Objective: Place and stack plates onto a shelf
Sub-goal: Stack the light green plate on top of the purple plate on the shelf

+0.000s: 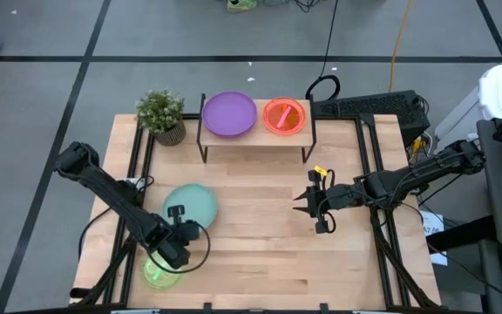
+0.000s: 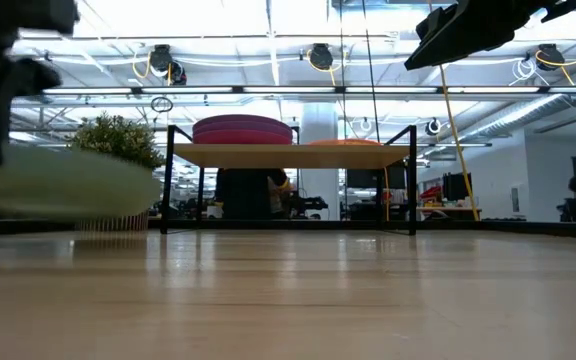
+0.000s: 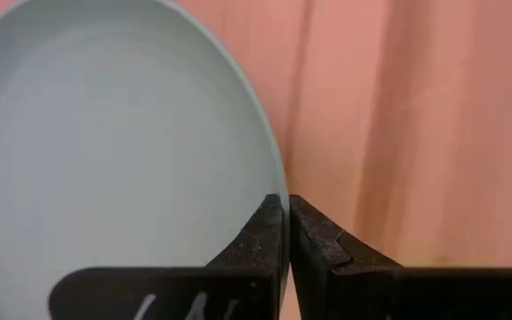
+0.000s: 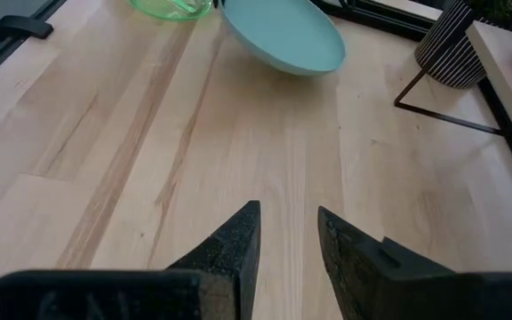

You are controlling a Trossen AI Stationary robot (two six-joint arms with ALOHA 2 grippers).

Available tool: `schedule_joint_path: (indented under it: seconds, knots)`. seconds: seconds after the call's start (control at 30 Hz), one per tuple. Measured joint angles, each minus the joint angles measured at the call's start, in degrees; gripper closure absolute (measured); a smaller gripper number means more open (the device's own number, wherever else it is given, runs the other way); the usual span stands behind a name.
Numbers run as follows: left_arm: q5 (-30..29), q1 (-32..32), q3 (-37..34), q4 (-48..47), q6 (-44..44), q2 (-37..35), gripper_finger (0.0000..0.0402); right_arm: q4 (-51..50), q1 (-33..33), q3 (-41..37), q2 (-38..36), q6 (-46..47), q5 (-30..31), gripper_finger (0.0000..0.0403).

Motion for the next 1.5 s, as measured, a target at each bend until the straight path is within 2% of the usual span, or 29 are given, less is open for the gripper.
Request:
schedule_joint_path:
  seconds: [0.27,0.53,0.7,1.1,1.33,1.5]
  knots:
    - [-3.4,0.3,7.8,-3.5,11.9,0.0,0.0393,0.0,0.0,0.0,0.0,0.4,0.0,0.0303]
    - [-5.2,4.4,14.1,-8.5,23.5,0.0,0.0393,0.0,0.0,0.0,0.0,0.4,0.0,0.0303]
    - [-7.5,9.8,18.1,-8.4,31.1,0.0,0.0393,0.0,0.0,0.0,0.0,0.4,0.0,0.0303]
    - [-7.4,25.2,27.4,-8.3,54.1,0.0,0.0393,0.0,0.0,0.0,0.0,0.3,0.0,0.0303]
    - [-7.3,34.7,30.6,-8.1,62.2,0.0,0.0393,0.0,0.0,0.0,0.0,0.4,0.0,0.0303]
    - [-2.5,42.2,30.6,-8.0,66.1,0.0,0.0393,0.0,0.0,0.0,0.0,0.4,0.0,0.0303]
